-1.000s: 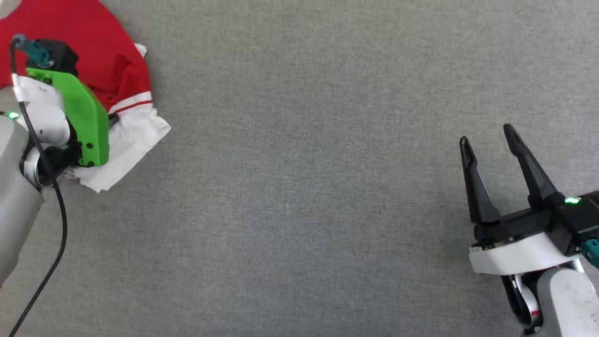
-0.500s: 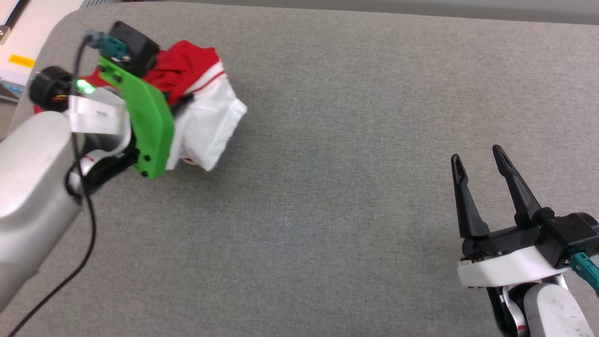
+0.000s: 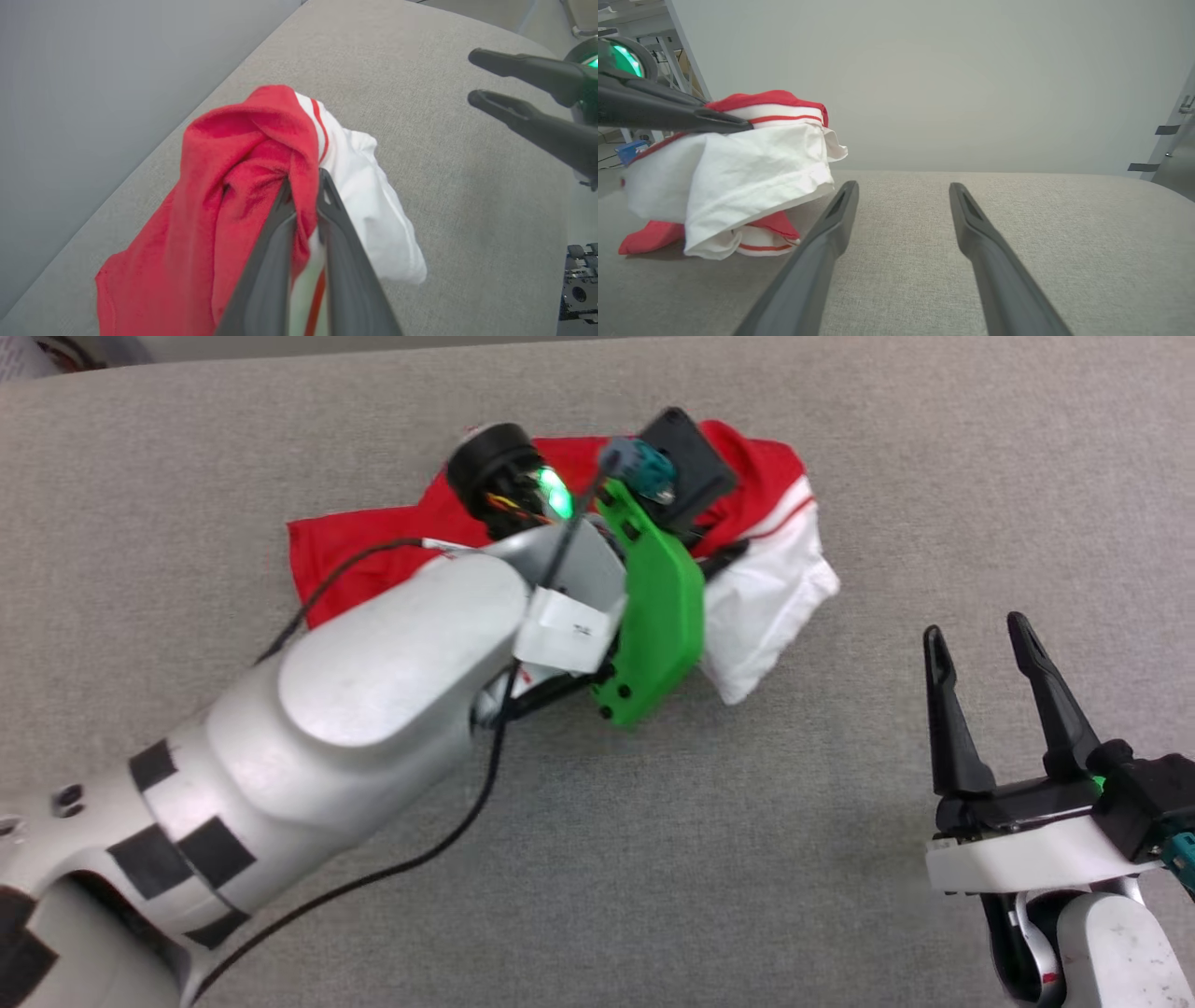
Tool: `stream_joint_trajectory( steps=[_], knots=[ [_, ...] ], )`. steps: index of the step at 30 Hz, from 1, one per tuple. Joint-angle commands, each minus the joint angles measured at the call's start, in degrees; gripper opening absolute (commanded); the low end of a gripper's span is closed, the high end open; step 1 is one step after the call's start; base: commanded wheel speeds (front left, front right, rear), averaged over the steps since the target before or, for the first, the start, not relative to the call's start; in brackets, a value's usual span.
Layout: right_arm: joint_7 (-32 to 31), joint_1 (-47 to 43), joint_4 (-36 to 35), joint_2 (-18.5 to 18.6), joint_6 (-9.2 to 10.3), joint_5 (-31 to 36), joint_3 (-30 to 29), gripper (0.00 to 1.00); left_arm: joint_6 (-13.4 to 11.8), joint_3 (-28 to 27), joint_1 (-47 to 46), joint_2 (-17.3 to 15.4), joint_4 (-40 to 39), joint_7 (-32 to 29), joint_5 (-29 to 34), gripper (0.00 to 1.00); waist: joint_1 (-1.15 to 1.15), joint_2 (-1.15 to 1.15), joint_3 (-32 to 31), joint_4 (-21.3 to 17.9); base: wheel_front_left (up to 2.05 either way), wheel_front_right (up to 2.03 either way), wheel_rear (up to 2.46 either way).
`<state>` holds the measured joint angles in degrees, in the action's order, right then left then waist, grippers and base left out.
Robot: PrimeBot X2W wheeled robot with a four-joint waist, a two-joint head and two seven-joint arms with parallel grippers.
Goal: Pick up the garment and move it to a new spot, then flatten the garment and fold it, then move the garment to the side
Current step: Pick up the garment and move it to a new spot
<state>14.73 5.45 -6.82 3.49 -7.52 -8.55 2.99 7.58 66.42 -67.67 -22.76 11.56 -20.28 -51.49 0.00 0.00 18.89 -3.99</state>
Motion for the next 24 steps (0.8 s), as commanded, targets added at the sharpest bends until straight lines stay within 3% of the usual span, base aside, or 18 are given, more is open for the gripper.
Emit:
stream_joint_trajectory(
  steps=[1,8,14,17,18,19,24],
  knots=[
    [0.27,0.73,-0.27,-0.22,0.03,-0.41,-0.70,1.00,-0.09,1.54,-0.77,1.56,1.07,1.30,-0.08,0.00,0.00,0.00,2.47,-2.58,0.00,0.00,0.00],
    [0.27,1.19,-0.41,-0.51,0.03,-0.72,-1.14,1.00,-0.09,6.66,4.61,7.09,9.20,2.84,-0.05,0.00,0.00,0.00,4.25,-2.95,0.00,0.00,0.00],
    [0.27,2.03,-0.24,-0.57,0.03,-0.62,-0.78,1.00,-0.09,6.91,13.70,9.03,12.86,-1.99,4.96,0.00,0.00,0.00,5.25,-2.76,0.00,0.00,0.00],
    [0.27,1.93,0.07,-0.58,0.03,-0.47,-1.02,1.00,-0.09,6.92,15.09,9.57,13.75,-0.68,5.76,0.00,0.00,0.00,4.92,-2.19,0.00,0.00,0.00],
    [0.27,1.70,0.30,-0.58,0.03,-0.39,-1.04,1.00,-0.09,6.92,14.85,9.79,14.27,1.18,5.97,0.28,0.00,0.00,4.38,-1.91,0.00,0.00,0.00],
    [0.27,1.48,0.45,-0.58,0.03,-0.32,-1.02,1.00,-0.09,6.92,14.44,9.94,14.75,3.15,6.27,1.00,0.00,0.00,3.91,-1.71,0.00,0.00,0.00],
    [0.27,-0.66,1.27,-0.59,0.03,-0.13,-1.05,1.00,-0.42,5.01,12.83,11.03,18.58,17.87,7.86,1.00,0.00,0.00,-0.93,-0.33,0.00,0.00,0.00]
  ],
)
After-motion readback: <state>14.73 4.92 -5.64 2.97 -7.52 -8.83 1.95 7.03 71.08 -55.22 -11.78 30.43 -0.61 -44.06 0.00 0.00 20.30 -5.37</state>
